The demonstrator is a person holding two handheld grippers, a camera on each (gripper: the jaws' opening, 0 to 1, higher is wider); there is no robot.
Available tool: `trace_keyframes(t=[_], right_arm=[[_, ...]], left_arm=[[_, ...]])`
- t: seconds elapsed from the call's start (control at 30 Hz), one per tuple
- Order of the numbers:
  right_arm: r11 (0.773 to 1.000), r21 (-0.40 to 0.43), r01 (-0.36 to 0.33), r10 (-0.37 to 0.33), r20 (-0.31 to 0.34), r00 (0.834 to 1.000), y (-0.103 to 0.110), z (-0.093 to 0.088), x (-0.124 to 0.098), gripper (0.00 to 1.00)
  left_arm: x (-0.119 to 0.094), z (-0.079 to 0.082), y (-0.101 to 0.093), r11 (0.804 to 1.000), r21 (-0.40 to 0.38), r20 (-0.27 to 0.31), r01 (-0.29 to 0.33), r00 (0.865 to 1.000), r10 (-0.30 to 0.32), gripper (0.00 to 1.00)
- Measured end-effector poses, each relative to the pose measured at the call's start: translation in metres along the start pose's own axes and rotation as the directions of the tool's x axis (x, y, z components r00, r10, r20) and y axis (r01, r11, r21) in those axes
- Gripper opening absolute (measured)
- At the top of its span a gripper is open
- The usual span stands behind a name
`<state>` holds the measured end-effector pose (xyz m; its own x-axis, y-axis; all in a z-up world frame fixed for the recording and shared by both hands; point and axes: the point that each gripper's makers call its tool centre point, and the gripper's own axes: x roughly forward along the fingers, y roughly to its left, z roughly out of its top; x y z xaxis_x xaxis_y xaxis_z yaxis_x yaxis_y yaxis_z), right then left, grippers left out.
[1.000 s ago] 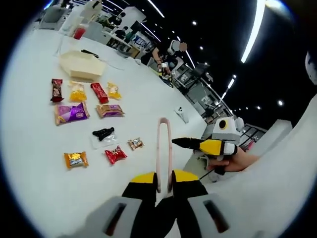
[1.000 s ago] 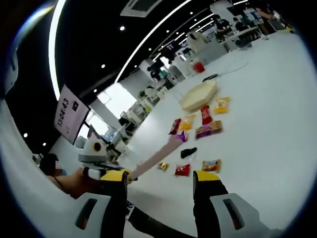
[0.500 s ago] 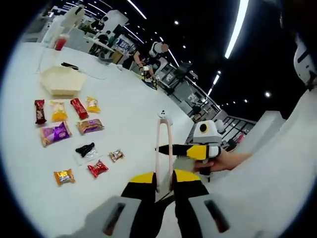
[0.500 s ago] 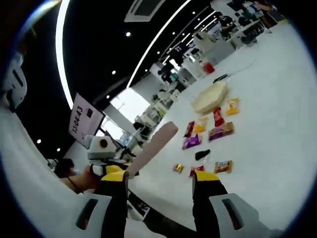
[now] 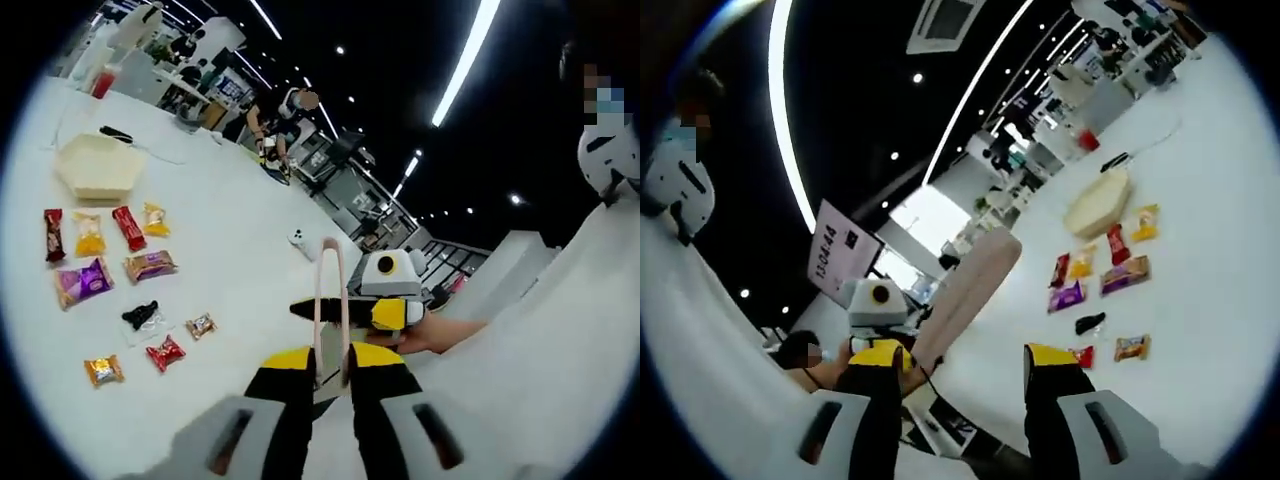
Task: Place the target food into the container with the food tongs after gripping and lifting it, then release it inside without dropping or visibly crushing the food.
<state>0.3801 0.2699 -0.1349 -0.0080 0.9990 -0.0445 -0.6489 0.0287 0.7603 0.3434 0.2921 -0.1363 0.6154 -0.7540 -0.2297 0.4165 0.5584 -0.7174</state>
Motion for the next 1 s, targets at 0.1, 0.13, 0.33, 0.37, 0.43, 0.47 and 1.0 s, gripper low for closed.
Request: trace_keyframes(t=[0.1,0.13,0.33,0.37,0.43,0.47,1.0], right_arm=[[1.000,0.004,-0.015,0.015,0.015,1.000,0.004,0.006,0.001,0.46],[1.000,0.004,-0.022,0.022,0.019,1.000,0.005,0.007,0.001,0.47],[0.998,0.018,-0.065,0.064,0.034,0.997,0.016,0.014,0.004,0.41],[0.997,0.019,-0.073,0.072,0.032,0.997,0.018,0.014,0.006,0.41],[0.996,0.022,-0.084,0.084,0.029,0.996,0.020,0.014,0.007,0.39],[0.996,0.022,-0.086,0.086,0.028,0.996,0.020,0.013,0.007,0.38],[0.985,0.078,-0.156,0.158,-0.014,0.987,0.034,0.009,0.009,0.20]], left_arm=[[0.002,0.005,-0.020,0.994,-0.042,0.015,0.103,0.995,-0.102,0.11],[0.003,0.008,-0.022,0.992,-0.042,0.031,0.116,0.993,-0.114,0.11],[0.004,0.008,-0.022,0.990,-0.061,0.018,0.130,0.991,-0.129,0.11],[0.004,0.008,-0.023,0.989,-0.058,0.014,0.133,0.991,-0.133,0.11],[0.004,0.007,-0.024,0.989,-0.061,0.011,0.138,0.990,-0.138,0.11],[0.004,0.007,-0.025,0.988,-0.063,0.009,0.142,0.990,-0.142,0.11],[0.004,0.003,-0.026,0.981,-0.086,-0.045,0.173,0.983,-0.177,0.11]])
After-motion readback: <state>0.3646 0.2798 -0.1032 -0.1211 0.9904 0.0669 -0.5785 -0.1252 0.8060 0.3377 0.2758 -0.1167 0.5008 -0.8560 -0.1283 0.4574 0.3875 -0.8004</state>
